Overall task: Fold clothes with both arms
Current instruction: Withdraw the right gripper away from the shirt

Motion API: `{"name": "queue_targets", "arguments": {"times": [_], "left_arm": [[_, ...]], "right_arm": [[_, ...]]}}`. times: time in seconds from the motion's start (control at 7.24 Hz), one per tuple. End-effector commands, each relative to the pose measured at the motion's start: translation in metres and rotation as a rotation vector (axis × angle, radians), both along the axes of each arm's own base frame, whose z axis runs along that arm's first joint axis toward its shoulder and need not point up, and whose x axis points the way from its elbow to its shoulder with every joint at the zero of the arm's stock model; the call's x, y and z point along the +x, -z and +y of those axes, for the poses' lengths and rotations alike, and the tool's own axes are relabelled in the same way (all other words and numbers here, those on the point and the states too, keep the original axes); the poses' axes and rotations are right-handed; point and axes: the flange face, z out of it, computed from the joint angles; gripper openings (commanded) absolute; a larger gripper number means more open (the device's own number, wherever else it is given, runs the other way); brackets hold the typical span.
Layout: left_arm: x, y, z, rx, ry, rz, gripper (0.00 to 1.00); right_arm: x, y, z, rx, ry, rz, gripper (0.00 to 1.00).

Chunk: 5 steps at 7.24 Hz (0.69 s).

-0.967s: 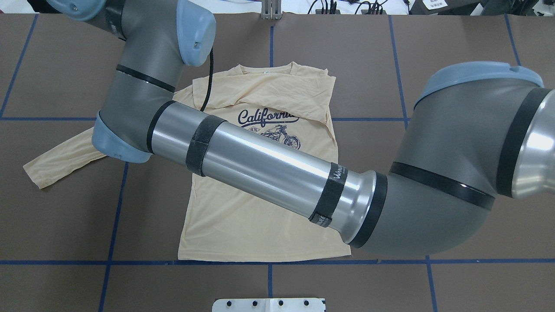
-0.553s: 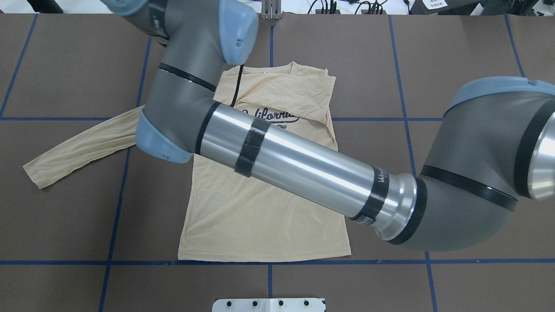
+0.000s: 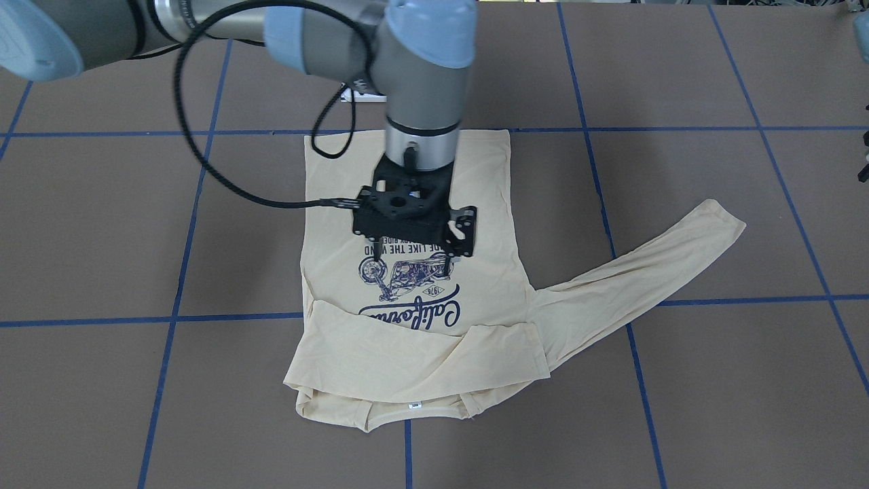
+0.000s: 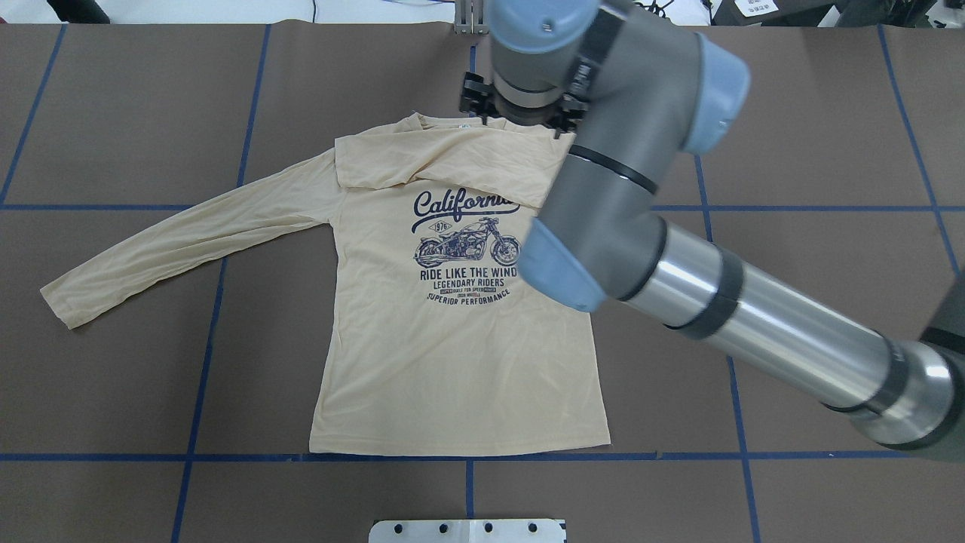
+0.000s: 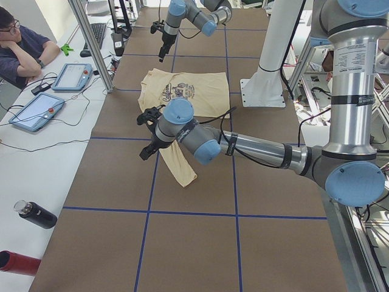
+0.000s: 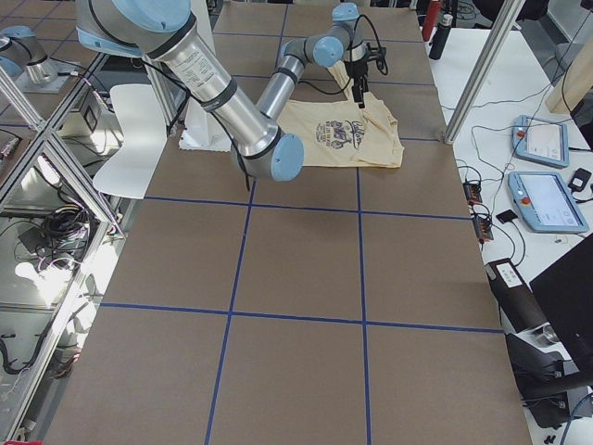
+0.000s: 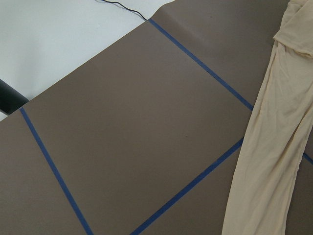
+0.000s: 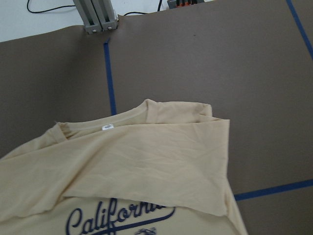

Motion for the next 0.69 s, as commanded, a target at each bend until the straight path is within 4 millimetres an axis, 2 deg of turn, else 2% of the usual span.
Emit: {"name": "queue_targets", "arguments": {"times": [0.0,0.14,0.28,0.41,0.55], "left_arm": [[0.048,-0.023,0.031,-0.025,0.060,0.022,1.00],[0.074,-0.035,0.044,-0.042,0.054,0.005,1.00],[0.089,-0.051,0.051,-0.043,0.059,-0.034,1.00],[0.105,-0.070,0.058,-0.080,0.049,-0.017,1.00],[0.122,-0.094,0.067,-0.074,0.011,-0.005,1.00]], "right_arm": [[0.108,-0.095,0.039,0.064,0.122,0.048,1.00],[0.145,-0.139,0.037,0.089,0.172,0.087,1.00],[0.185,-0.189,0.037,0.111,0.225,0.069,1.00],[0.231,-0.248,0.049,0.152,0.253,0.038,1.00],[0.266,-0.292,0.067,0.140,0.264,0.009,1.00]]}}
